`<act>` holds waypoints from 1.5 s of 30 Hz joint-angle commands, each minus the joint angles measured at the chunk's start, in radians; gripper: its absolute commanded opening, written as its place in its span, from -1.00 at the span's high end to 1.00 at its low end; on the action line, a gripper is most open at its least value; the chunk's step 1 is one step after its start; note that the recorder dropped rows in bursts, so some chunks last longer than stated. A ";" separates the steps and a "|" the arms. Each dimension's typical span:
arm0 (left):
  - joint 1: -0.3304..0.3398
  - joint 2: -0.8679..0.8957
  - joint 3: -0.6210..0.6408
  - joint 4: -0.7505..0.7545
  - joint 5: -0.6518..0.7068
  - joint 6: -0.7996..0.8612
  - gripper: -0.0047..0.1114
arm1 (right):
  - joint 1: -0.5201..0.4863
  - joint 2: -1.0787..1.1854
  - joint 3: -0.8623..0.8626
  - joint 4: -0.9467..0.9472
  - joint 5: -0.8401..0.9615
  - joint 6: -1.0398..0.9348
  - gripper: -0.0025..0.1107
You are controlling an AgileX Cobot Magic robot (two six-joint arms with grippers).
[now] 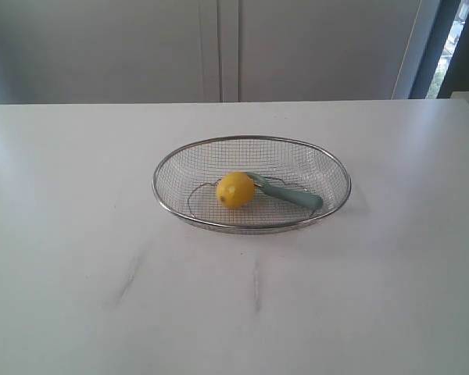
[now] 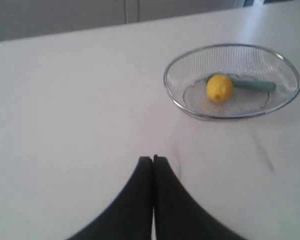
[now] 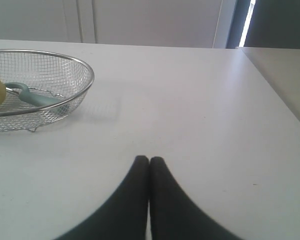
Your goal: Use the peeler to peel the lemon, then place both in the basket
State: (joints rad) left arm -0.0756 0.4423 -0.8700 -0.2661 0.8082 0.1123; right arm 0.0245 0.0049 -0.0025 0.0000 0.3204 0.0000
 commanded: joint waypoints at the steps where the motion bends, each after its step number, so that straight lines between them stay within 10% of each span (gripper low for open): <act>1: 0.021 -0.182 0.003 -0.007 0.010 -0.002 0.91 | 0.005 -0.005 0.002 0.000 -0.008 0.000 0.95; 18: 0.021 -0.400 0.035 -0.007 -0.004 -0.002 0.91 | 0.005 -0.005 0.002 0.000 -0.008 0.000 0.95; 39: 0.023 -0.442 0.663 0.127 -0.317 -0.002 0.91 | 0.005 -0.005 0.002 0.000 -0.008 0.000 0.95; 45: 0.023 -0.442 0.790 0.143 -0.589 -0.001 0.91 | 0.005 -0.005 0.002 0.000 -0.008 0.000 0.95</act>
State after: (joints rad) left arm -0.0563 0.0051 -0.1265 -0.1276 0.3216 0.1123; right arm 0.0245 0.0049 -0.0025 0.0000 0.3204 0.0000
